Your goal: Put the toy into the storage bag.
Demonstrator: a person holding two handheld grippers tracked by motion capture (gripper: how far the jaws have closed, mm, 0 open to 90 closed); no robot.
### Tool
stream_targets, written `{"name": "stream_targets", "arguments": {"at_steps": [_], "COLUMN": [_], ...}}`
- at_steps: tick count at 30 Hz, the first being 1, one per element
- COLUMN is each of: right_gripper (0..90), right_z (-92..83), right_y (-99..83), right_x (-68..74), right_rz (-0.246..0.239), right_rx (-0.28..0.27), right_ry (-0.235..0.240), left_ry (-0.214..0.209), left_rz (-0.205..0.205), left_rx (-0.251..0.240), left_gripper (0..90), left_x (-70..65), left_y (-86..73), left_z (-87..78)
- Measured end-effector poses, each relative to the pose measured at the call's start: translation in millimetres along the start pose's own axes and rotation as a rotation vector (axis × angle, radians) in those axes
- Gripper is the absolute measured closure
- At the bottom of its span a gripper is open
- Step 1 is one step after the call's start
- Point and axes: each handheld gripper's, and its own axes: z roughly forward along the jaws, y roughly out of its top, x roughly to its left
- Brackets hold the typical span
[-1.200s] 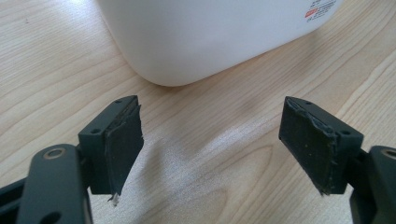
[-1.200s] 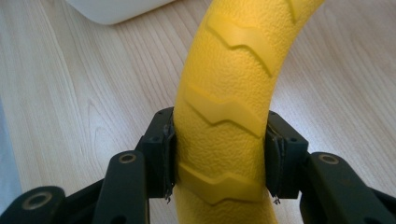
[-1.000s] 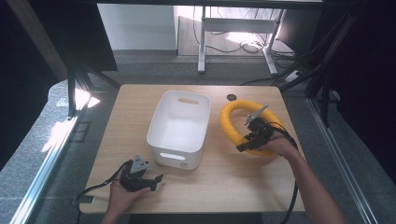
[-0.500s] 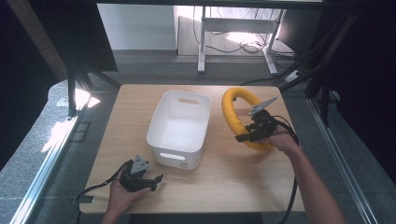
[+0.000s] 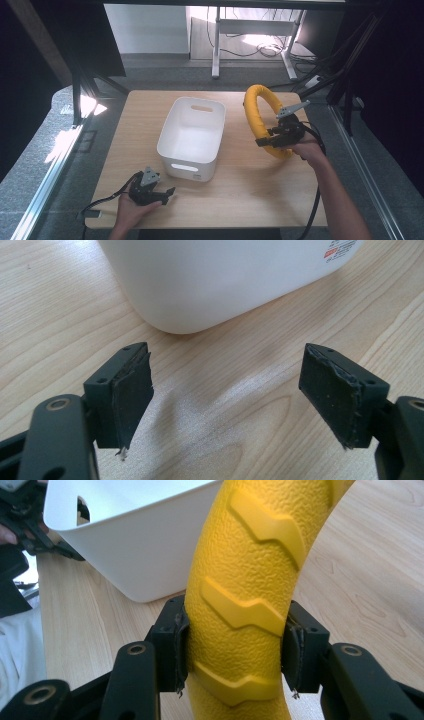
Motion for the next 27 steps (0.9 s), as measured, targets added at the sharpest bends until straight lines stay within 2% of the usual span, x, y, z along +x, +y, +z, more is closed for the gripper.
{"name": "stream_targets", "arguments": {"at_steps": [5, 13, 27], "right_gripper": [52.3, 52.3, 52.2], "right_z": [-3.4, -9.9, -18.8], "right_y": [1.0, 9.9, 20.8], "right_x": [2.1, 10.4, 19.1], "right_rz": [-0.001, -0.038, -0.057], "right_rx": [-0.022, -0.064, -0.119], "right_ry": [-0.008, -0.011, -0.010], "left_ry": [0.001, 0.003, 0.003], "left_rz": [-0.001, 0.001, -0.001], "left_rx": [-0.006, 0.000, -0.003], "left_gripper": [21.6, 21.6, 21.6], "left_x": [0.1, -0.5, -0.4], "left_y": [0.2, -0.1, 0.0], "left_z": [-0.7, 0.9, 0.5]}}
